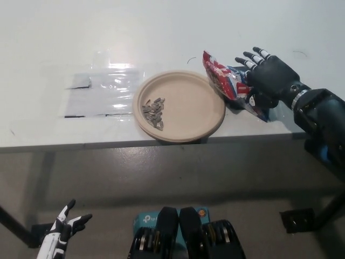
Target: The robot picks up a small bag of sunflower seeds on the right hand side and take it to the empty plate on the left hand side then pours some sunflower seeds on to the plate.
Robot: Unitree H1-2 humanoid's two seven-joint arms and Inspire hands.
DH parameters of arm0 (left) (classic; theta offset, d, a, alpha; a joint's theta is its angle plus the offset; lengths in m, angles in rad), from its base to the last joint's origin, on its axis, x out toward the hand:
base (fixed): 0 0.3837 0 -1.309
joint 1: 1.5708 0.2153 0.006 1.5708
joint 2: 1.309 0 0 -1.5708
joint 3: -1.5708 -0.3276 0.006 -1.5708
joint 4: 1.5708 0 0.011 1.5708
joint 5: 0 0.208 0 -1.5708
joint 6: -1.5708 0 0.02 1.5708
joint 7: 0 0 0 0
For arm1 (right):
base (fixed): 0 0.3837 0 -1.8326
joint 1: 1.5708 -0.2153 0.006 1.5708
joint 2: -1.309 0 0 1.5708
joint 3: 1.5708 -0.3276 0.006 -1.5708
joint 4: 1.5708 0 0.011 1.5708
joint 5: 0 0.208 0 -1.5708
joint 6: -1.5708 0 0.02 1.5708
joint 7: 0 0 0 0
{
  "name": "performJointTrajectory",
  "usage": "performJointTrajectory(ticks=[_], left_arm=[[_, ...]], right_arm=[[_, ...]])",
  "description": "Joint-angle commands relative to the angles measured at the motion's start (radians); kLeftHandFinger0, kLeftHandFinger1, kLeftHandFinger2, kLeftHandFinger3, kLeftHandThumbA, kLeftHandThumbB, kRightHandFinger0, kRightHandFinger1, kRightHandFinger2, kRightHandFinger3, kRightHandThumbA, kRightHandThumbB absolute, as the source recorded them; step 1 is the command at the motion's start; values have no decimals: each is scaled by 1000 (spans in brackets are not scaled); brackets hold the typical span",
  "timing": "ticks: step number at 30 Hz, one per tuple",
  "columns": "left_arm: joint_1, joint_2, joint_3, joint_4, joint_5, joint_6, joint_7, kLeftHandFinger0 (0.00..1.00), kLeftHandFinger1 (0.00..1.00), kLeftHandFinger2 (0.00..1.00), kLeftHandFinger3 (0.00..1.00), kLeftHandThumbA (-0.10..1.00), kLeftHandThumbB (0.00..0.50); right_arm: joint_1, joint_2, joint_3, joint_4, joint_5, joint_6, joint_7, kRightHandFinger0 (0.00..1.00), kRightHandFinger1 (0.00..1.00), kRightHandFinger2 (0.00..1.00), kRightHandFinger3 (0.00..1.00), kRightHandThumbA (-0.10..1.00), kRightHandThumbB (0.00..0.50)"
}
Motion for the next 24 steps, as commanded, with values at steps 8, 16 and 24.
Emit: performJointTrajectory(ticks=[8, 16, 24], left_arm=[[1, 21, 10, -39, -3, -30, -5, 890, 828, 773, 1000, 1000, 93], [-10, 27, 15, -45, -36, -14, -17, 889, 837, 781, 1000, 1000, 111], [-5, 24, 17, -54, -48, 3, -19, 914, 854, 787, 1000, 1000, 133]], right_arm=[[72, -95, -103, -483, 302, 180, 829, 1000, 1000, 1000, 1000, 798, 500], [133, -174, -96, -923, 500, 337, 1075, 1000, 1000, 1000, 1000, 785, 500], [150, -216, -97, -1064, 555, 411, 1173, 1000, 1000, 1000, 1000, 780, 500]])
